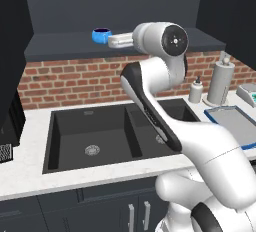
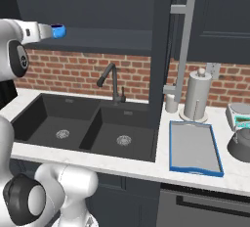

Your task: Pick the kettle from the counter and place it on the tray. Then pick the mug from the cabinet and place it on the tray. Then close the cabinet doors.

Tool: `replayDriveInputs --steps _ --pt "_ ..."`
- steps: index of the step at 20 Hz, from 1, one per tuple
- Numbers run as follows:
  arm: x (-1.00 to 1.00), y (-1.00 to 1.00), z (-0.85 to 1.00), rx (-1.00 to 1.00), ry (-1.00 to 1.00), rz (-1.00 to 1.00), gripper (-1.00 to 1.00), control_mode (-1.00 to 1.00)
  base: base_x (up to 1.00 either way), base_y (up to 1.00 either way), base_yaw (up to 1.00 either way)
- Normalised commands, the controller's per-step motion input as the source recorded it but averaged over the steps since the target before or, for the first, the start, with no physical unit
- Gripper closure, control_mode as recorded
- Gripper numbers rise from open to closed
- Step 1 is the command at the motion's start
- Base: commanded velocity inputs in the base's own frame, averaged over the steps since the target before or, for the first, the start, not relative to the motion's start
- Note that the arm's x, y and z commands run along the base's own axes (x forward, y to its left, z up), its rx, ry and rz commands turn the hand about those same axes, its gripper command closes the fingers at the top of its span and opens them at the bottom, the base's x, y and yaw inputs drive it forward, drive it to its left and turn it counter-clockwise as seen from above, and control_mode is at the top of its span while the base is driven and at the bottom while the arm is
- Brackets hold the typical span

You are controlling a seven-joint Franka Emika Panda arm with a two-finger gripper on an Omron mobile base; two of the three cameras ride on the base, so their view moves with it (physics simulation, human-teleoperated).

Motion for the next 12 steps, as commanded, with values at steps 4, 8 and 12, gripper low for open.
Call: replayDriveInputs --steps 4,8,12 --pt "0.42 -0.02 0.0 0.03 0.0 -0.01 -1.0 -1.0 0.0 0.0 0.0" --pt "0.63 0.0 0.0 0.06 0.0 -0.04 -1.0 -1.0 0.0 0.0 0.0" --pt "0.63 0.0 0.0 0.06 0.0 -0.03 -1.0 -1.0 0.0 0.0 0.0"
